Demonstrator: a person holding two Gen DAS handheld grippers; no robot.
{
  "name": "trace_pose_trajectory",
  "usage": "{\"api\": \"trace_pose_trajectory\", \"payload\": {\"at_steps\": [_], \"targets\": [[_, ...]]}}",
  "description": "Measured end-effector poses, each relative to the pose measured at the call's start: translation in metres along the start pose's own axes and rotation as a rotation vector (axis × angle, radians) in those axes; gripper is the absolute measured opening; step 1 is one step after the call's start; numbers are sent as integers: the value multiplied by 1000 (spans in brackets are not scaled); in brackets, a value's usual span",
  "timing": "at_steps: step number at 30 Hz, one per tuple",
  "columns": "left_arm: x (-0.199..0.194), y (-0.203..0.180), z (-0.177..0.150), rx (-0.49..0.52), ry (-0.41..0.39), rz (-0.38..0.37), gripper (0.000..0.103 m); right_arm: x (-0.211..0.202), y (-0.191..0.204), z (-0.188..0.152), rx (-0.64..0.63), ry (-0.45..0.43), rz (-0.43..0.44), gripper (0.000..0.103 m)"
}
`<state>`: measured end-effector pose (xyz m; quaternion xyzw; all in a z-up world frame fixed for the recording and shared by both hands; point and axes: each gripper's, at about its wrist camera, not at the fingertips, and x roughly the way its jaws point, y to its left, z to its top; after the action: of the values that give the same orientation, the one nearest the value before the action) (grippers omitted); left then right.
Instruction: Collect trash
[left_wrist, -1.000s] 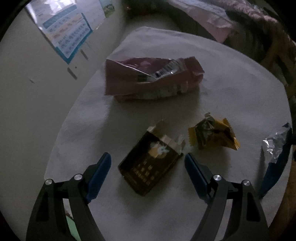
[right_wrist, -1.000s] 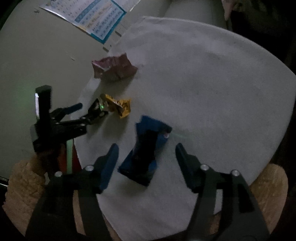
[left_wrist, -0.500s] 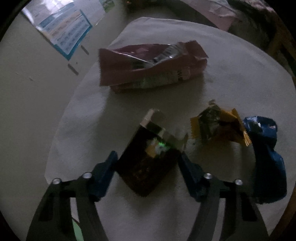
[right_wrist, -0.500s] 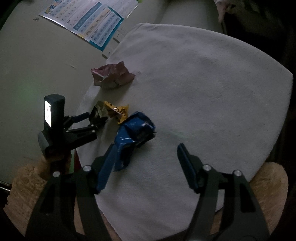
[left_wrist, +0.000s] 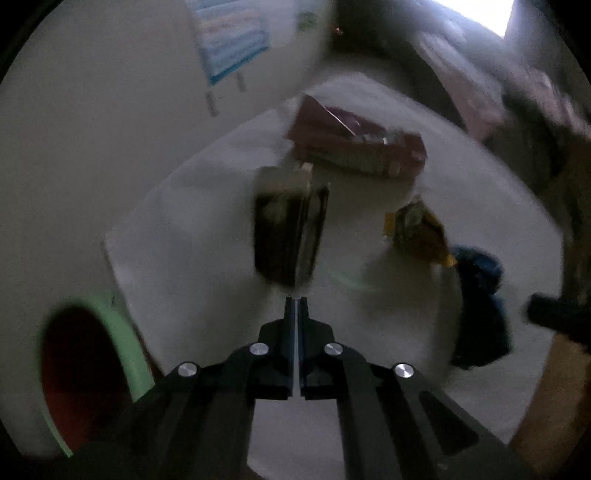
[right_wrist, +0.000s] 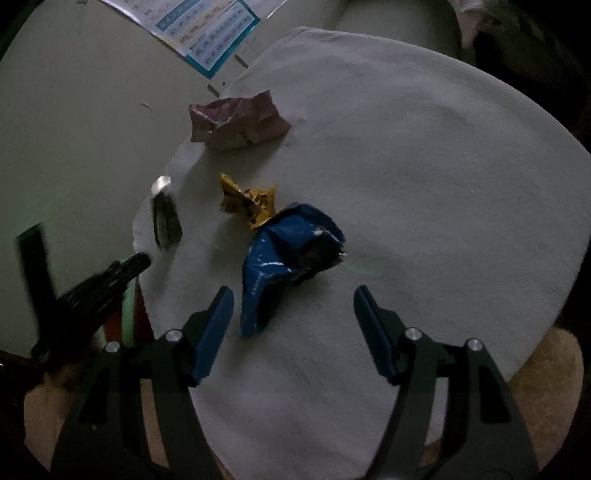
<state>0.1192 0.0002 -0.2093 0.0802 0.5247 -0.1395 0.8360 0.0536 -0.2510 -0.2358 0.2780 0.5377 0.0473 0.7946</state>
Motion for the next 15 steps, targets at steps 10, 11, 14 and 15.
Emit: {"api": "trace_pose_trajectory", "payload": {"at_steps": [10,11,14,15], "targets": [[-13,15,-19,-77,-43,9,35,28,29,6,-73,29,-75,66],[-12,16,-16,-84,-50,3,39,32,31,5,-82,30,-91,66],[-6,17,-5,-92,-66,1,51,38,34,2,-94,39,-103,43],[-4,15,-1,-90,-73,2,55,38,33,1,-91,41,-94,37]]}}
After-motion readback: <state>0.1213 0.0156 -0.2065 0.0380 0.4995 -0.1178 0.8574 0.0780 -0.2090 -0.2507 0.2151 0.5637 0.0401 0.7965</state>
